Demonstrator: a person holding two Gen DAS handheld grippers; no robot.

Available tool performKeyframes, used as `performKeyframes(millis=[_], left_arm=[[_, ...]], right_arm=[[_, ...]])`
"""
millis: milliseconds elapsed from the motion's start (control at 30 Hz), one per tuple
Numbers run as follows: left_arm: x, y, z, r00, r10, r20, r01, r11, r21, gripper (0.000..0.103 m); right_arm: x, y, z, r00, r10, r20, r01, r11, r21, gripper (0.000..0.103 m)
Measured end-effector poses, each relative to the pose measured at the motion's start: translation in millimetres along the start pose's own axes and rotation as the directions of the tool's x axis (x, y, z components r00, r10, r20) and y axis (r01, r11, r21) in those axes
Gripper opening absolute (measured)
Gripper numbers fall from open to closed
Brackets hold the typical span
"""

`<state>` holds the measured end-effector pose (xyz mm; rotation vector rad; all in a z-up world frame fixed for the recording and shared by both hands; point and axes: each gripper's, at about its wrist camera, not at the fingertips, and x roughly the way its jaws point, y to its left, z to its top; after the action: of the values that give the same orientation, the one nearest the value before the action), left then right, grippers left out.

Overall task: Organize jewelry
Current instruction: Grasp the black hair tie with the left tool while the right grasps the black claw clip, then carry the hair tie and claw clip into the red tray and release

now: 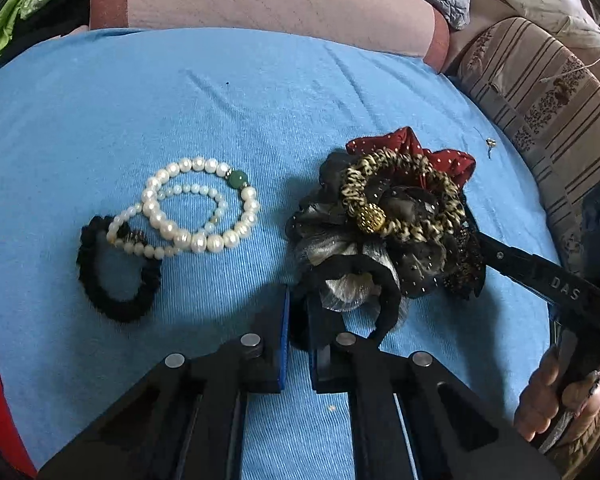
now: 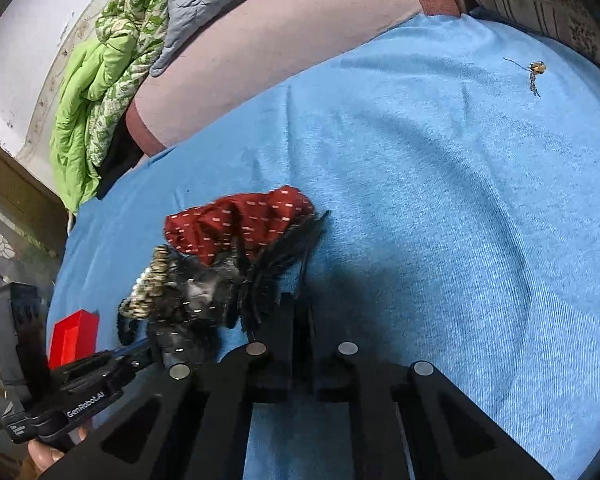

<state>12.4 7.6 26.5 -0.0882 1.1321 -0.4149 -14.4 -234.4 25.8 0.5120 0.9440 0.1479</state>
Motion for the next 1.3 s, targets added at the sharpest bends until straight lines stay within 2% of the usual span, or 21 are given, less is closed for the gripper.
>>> performKeyframes(millis=[300,500,633,900,1167,1300], left_arm=[[-58.7,-10.2,-29.9,0.998,-0.031,0.055,0.033,0.999,-0.025,0.007],[-102.7,-9.1,-52.7,0.99,0.029,0.14,-0.025,0.999,-0.031,0.007],[-126.9,5.4,-66.6,0.981,0.084,0.176,-0.074,0.995,-0.062,0.007],[-168.6,67.3,-93.7,0.959,0.188,0.211,-0.146,0.969,-0.199,0.007],[-199.2,147.2,-111.1,0.924,0.306,0.229,-0.219,0.915,-0.339,0.007],[-205.4,187.1,-111.2,0.908,0.364,0.207,-0.268,0.884,-0.382,0.007]], right_arm=[[-40.5,11.0,-24.5,1.0,-0.009,0.025,0.009,1.0,0.003,0.005],[-67.3,21.7,-46.9,1.0,0.003,0.031,-0.003,1.0,-0.003,0.005],[-78.9,42.9,-57.9,0.999,0.027,0.029,-0.025,0.999,-0.041,0.005],[-74.7,110.0,-74.1,0.996,0.083,-0.022,-0.086,0.983,-0.163,0.005],[-48.0,192.9,-91.1,0.985,0.131,-0.115,-0.16,0.94,-0.3,0.005],[-29.1,238.3,-94.5,0.975,0.159,-0.159,-0.206,0.911,-0.356,0.006]])
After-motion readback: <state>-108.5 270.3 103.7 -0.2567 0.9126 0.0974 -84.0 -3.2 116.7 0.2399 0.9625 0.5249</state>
